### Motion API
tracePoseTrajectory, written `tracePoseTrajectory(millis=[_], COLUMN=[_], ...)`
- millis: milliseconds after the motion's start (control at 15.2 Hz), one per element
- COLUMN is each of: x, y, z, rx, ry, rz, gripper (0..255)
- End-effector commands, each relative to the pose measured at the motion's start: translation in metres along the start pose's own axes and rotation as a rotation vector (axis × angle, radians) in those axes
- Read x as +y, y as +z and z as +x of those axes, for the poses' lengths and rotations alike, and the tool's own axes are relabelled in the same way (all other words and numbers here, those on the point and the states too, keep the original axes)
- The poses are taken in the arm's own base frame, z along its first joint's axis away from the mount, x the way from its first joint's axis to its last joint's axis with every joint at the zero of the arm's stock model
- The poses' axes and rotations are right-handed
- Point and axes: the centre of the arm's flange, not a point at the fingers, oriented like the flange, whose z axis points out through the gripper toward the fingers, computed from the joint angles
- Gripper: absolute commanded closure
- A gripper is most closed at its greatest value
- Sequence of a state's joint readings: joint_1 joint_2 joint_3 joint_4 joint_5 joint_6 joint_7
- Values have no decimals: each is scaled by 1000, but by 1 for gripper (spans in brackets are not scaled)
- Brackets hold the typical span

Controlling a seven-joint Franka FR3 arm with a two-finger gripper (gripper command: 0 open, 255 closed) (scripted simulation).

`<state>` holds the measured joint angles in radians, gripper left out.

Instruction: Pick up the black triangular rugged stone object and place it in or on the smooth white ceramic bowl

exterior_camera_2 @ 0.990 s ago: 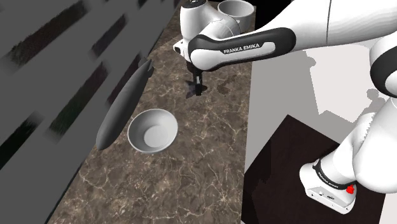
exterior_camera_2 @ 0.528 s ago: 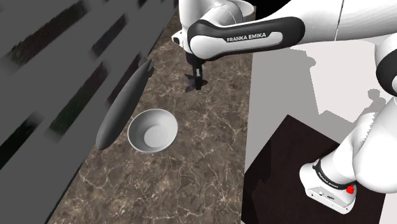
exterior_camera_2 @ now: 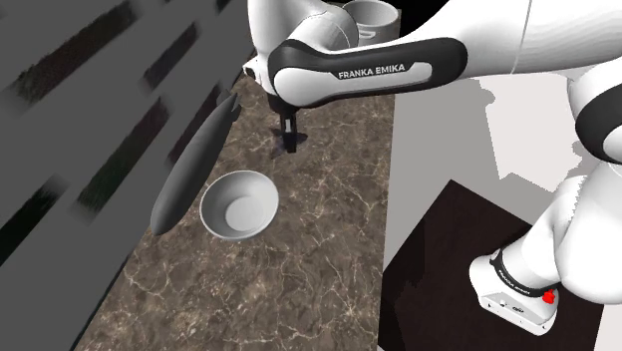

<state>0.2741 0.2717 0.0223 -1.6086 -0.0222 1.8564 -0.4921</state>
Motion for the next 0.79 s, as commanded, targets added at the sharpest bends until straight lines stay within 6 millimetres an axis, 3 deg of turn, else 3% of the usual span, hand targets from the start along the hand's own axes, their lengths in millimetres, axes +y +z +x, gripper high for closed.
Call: tracePoseTrajectory(millis=[0, 726], x=[-15, -112], y=[-2, -8], z=[17, 125], rx=[0, 0], ry=[2, 2], rz=[0, 0], gripper=[255, 255])
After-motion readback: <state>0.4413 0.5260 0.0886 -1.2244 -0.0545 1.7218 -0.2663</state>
